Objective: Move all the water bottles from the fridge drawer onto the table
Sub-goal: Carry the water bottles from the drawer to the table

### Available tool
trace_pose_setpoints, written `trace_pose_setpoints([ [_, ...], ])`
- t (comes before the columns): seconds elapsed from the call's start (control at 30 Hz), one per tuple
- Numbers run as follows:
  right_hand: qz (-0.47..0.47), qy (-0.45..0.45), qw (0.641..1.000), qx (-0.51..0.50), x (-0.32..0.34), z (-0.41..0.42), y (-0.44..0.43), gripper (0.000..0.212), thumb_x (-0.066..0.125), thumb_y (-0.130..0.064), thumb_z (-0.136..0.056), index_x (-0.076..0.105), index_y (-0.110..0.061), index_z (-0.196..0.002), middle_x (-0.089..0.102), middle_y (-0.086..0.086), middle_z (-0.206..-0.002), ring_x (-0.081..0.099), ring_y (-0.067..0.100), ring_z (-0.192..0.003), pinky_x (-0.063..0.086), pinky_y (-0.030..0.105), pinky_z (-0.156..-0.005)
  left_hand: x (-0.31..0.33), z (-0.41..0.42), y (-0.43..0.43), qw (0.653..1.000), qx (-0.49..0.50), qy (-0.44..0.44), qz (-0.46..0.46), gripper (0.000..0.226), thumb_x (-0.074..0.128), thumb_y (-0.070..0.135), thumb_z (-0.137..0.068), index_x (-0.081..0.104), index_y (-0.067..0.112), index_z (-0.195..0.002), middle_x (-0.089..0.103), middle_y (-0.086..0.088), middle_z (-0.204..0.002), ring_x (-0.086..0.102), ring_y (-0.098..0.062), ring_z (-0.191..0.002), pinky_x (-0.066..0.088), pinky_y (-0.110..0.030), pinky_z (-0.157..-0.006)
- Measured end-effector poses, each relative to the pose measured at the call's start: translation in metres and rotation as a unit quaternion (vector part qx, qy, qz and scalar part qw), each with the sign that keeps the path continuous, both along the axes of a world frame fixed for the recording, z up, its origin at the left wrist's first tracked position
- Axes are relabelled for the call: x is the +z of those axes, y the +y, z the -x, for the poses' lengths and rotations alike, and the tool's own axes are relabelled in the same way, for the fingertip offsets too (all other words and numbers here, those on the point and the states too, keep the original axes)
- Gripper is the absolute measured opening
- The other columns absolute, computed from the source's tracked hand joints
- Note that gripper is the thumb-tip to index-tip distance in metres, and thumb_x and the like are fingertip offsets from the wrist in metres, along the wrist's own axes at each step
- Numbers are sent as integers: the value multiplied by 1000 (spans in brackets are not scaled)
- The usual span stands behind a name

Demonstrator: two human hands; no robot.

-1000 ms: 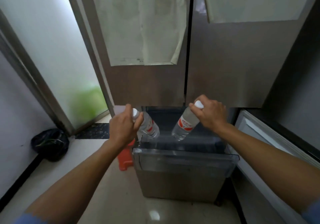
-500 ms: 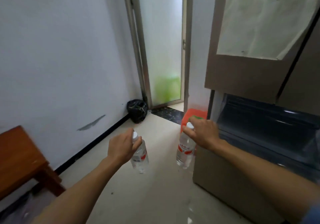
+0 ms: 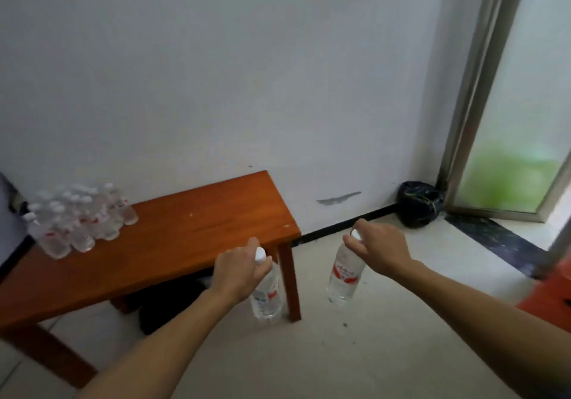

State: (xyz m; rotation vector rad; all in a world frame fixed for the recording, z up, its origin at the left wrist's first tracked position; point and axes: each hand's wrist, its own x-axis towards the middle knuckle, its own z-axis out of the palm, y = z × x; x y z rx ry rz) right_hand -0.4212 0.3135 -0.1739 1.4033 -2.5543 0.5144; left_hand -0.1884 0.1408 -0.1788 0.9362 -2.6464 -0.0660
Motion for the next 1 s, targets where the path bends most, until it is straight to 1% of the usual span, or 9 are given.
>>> trace_pose_setpoints([
  [0.07,-8,-2,999,32,-2,-29,-53,37,45,-56,-92,53,-20,-101,58,-6,-81,51,11,-66,28,20,-51,1,-39,-36,999,31,-21,3,31,44,56,-91,45,25,-91,60,7,-74,58,-12,-63,53,-32,-62],
  [0.2,-8,-6,996,92,-7,-67,-152,46,37,-65,-91,52,-22,-98,64,-6,-78,58,10,-63,46,23,-55,-1,-106,-95,994,100,-38,-4,28,44,52,-93,40,24,-91,57,7,-76,53,-14,-64,37,-30,-57],
  [0.27,-15,1,991,131,-8,-84,-200,45,37,-65,-91,51,-23,-93,61,-6,-73,59,10,-60,50,25,-57,-5,-136,-122,990,139,-34,-17,28,45,52,-93,40,24,-92,55,8,-76,53,-14,-65,37,-30,-57],
  [0.37,-30,3,983,179,-9,-113,-266,37,41,-60,-93,49,-24,-89,58,-6,-71,57,10,-60,42,20,-51,-18,-173,-163,980,191,-9,-60,30,47,53,-92,43,24,-92,59,7,-77,58,-14,-66,46,-31,-58],
  [0.5,-50,36,969,241,-20,-142,-360,36,37,-59,-94,42,-25,-86,48,-10,-65,44,7,-53,25,19,-43,-38,-207,-222,964,249,8,-88,29,49,52,-91,46,23,-91,60,6,-75,59,-13,-66,49,-31,-60],
  [0.73,-59,25,943,326,-36,-178,-552,44,37,-60,-94,54,-20,-102,57,-8,-74,50,7,-55,32,17,-44,-50,-233,-361,941,324,-32,-91,28,45,54,-92,42,26,-95,57,11,-77,56,-6,-66,44,-21,-59],
  [0.8,-59,26,938,339,-33,-186,-598,44,38,-58,-95,54,-19,-104,57,-6,-76,55,12,-61,29,18,-44,-49,-238,-399,932,346,-23,-106,29,46,54,-92,42,26,-98,58,11,-82,58,-7,-73,47,-22,-66],
  [0.9,-57,30,932,356,-24,-202,-655,42,41,-57,-95,54,-19,-106,54,-5,-77,48,14,-62,19,22,-44,-48,-247,-449,919,373,-2,-124,30,50,53,-91,44,27,-105,58,11,-89,59,-7,-81,48,-21,-73],
  [1.0,-57,32,929,366,-26,-218,-712,43,41,-58,-94,54,-20,-107,61,-4,-83,48,12,-64,21,21,-45,-49,-257,-499,915,385,0,-119,34,48,56,-91,45,27,-110,61,11,-95,60,-6,-83,50,-20,-74],
])
